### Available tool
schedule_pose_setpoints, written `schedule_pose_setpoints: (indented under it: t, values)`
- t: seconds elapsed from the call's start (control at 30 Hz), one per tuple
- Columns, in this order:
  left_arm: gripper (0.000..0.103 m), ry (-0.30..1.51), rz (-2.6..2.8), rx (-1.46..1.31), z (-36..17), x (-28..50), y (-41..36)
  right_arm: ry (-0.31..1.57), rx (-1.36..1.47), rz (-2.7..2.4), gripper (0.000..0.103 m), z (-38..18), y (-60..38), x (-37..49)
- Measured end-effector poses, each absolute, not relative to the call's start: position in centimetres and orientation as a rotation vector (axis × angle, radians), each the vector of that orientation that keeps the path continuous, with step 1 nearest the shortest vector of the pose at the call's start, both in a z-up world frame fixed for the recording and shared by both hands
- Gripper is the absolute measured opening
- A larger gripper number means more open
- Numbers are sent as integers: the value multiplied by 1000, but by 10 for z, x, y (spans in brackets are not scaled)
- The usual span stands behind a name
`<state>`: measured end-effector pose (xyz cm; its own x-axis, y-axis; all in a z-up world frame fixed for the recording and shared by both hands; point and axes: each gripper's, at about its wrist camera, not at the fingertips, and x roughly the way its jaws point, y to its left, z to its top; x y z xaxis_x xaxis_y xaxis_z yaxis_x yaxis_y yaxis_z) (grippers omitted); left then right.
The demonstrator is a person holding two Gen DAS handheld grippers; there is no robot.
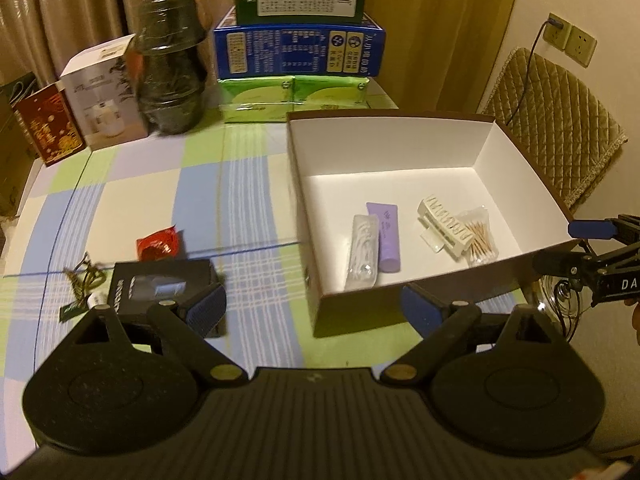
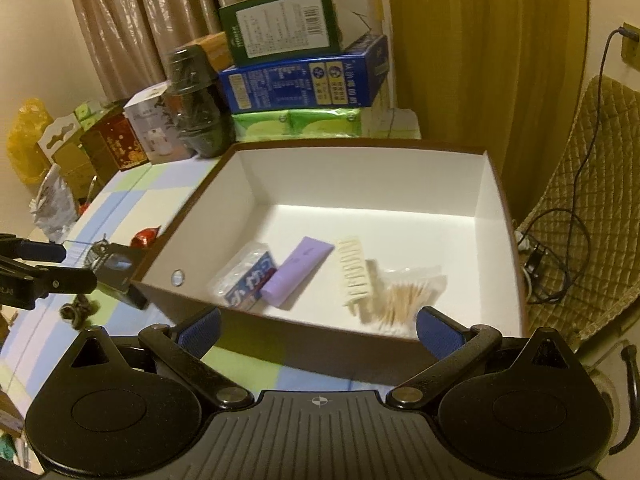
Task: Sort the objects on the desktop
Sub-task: 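Withdraw both open tools from the brown box, then move left tool toward brown scrunchie while right tool approaches black FLYCO box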
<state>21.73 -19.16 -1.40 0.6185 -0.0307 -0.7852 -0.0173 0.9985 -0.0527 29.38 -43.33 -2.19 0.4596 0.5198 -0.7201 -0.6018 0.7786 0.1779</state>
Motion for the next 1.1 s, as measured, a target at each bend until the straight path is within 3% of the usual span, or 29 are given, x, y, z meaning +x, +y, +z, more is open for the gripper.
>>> schedule_pose_setpoints:
  t: [1.1]
  values:
    - [92,991,93,-122,-27,111,-21,953,-138,768,101,-50,-278,182]
